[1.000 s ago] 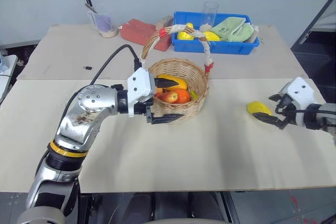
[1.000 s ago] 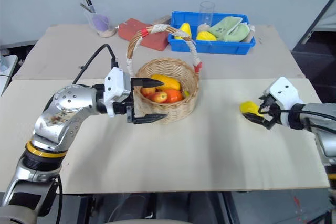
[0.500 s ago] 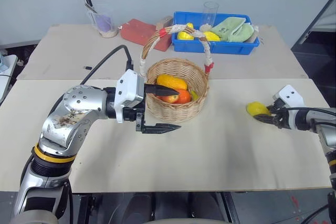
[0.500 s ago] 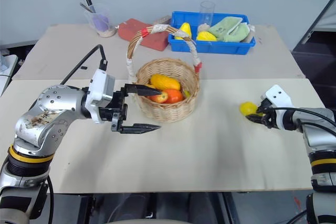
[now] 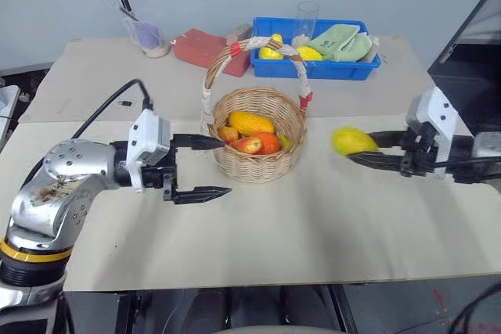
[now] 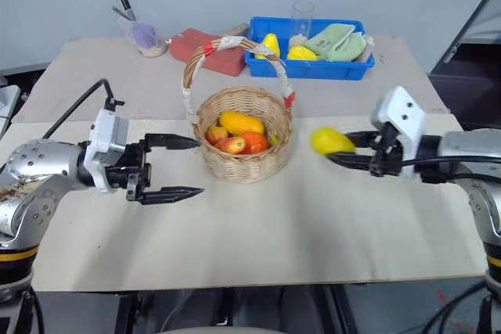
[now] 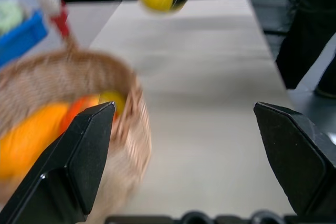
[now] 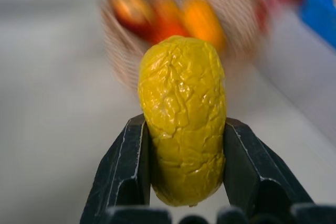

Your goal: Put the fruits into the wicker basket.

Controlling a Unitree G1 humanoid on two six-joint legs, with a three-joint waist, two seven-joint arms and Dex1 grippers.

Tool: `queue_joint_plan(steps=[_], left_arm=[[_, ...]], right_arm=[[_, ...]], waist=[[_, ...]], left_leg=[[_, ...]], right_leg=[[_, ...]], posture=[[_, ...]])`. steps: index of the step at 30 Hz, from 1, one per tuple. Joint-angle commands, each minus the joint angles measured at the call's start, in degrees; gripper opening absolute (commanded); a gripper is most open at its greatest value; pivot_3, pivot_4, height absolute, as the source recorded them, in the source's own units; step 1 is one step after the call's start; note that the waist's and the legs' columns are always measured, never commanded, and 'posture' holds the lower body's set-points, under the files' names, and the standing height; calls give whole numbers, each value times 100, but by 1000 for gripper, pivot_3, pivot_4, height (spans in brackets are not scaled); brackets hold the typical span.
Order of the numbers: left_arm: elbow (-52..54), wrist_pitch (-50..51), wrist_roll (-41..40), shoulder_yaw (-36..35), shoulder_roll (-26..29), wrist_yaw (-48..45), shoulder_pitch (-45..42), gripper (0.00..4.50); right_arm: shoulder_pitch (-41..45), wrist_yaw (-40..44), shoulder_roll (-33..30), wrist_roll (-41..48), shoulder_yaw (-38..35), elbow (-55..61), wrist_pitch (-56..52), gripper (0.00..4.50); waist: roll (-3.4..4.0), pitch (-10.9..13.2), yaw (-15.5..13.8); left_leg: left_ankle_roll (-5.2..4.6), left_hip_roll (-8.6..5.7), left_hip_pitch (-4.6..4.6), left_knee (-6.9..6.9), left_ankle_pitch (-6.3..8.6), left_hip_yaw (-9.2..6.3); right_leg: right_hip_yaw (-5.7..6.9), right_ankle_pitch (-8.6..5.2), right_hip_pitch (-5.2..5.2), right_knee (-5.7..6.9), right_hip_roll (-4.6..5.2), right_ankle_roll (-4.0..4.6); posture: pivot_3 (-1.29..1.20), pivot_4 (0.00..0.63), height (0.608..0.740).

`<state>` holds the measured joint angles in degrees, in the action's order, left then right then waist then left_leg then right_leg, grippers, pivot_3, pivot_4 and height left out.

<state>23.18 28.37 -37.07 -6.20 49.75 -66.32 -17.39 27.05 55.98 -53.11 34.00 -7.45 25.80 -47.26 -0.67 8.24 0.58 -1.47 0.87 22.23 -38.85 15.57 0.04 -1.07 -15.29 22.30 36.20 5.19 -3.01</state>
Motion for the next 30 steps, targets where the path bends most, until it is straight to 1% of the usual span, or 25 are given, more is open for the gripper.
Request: queue_joint_plan(steps=[1, 4, 7, 9, 11, 16, 17, 18, 20, 22, 25, 28, 30], left_arm=[[270, -13, -70, -308, 100, 135, 58, 4500], [366, 82, -156, -451, 109, 264, 160, 4500], [443, 129, -223, -537, 102, 377, 233, 4500], [546, 185, -298, -582, 89, 480, 263, 4500], [636, 243, -355, -624, 83, 559, 285, 4500], [710, 318, -467, -641, 33, 730, 276, 4500], [716, 322, -479, -630, 27, 756, 269, 4500], [715, 318, -484, -626, 29, 766, 270, 4500], [704, 330, -518, -606, 5, 805, 227, 4500], [681, 345, -568, -590, -24, 830, 146, 4500], [680, 350, -665, -582, -58, 833, 67, 4500], [725, 422, -829, -617, -43, 859, 20, 4500], [734, 454, -878, -627, -29, 855, 8, 4500]], right_arm=[[746, -588, 485, 69, 453, 68, -385, 1454], [1327, -852, 1109, -133, 978, -354, -334, 1454], [1648, -1036, 1565, -480, 1426, -810, -94, 1454], [1841, -1262, 1884, -912, 1710, -1283, 237, 1454], [1928, -1423, 2061, -1175, 1787, -1547, 446, 2514], [1882, -1408, 2095, -1248, 1625, -1471, 476, 4214], [1847, -1390, 2065, -1231, 1587, -1405, 443, 4479], [1813, -1367, 2039, -1208, 1556, -1335, 404, 4479], [1580, -1077, 1759, -963, 1363, -918, 288, 4479], [1215, -684, 1361, -631, 1064, -465, 240, 4479], [681, -340, 964, -419, 678, -226, 494, 4479], [457, -821, 1010, -752, 275, -626, 855, 4479], [467, -1075, 1116, -932, 217, -864, 1040, 4479]], waist=[[-2, 1, -21], [-3, 2, -86], [-4, 2, -91], [-4, 2, -93], [-4, 2, -76], [-4, 2, -78], [-4, 2, -72], [-4, 2, -63], [-4, 2, -61], [-4, 2, -92], [-5, 3, -114], [-6, 3, -65], [-7, 3, -29]], left_leg=[[0, -2, 1, 0, 0, 0], [1, -10, 8, -2, -1, -2], [1, -11, 11, -3, -1, -2], [2, -14, 16, -2, -1, -1], [4, -15, 16, -3, -2, 2], [9, -16, 21, -3, -5, 1], [9, -15, 21, -3, -5, 1], [9, -15, 20, -3, -5, 1], [9, -14, 21, -2, -5, 1], [8, -15, 21, -1, -5, -1], [4, -15, 23, -3, -2, -3], [4, -14, 16, -6, -2, 1], [4, -14, 6, -4, -2, 4]], right_leg=[[0, 0, 2, 1, 4, 0], [7, 0, 3, 0, 11, -1], [8, 1, 7, 2, 9, -1], [9, 1, 13, 7, 7, 0], [8, 1, 22, 45, 7, 0], [8, 1, 36, 64, 7, 0], [8, 0, 36, 64, 6, 0], [8, 0, 37, 65, 6, 0], [8, 0, 39, 67, 4, 0], [9, 0, 38, 68, 6, 0], [12, 0, 29, 55, 8, 0], [7, 0, 21, 52, 6, 0], [2, -1, 21, 52, 4, 2]], posture=[[0, 150, 740], [0, 150, 740], [0, 150, 740], [0, 150, 740], [0, 150, 740], [0, 150, 740], [0, 150, 740], [0, 150, 740], [0, 150, 740], [0, 150, 740], [0, 150, 740], [0, 150, 740], [0, 150, 740]])
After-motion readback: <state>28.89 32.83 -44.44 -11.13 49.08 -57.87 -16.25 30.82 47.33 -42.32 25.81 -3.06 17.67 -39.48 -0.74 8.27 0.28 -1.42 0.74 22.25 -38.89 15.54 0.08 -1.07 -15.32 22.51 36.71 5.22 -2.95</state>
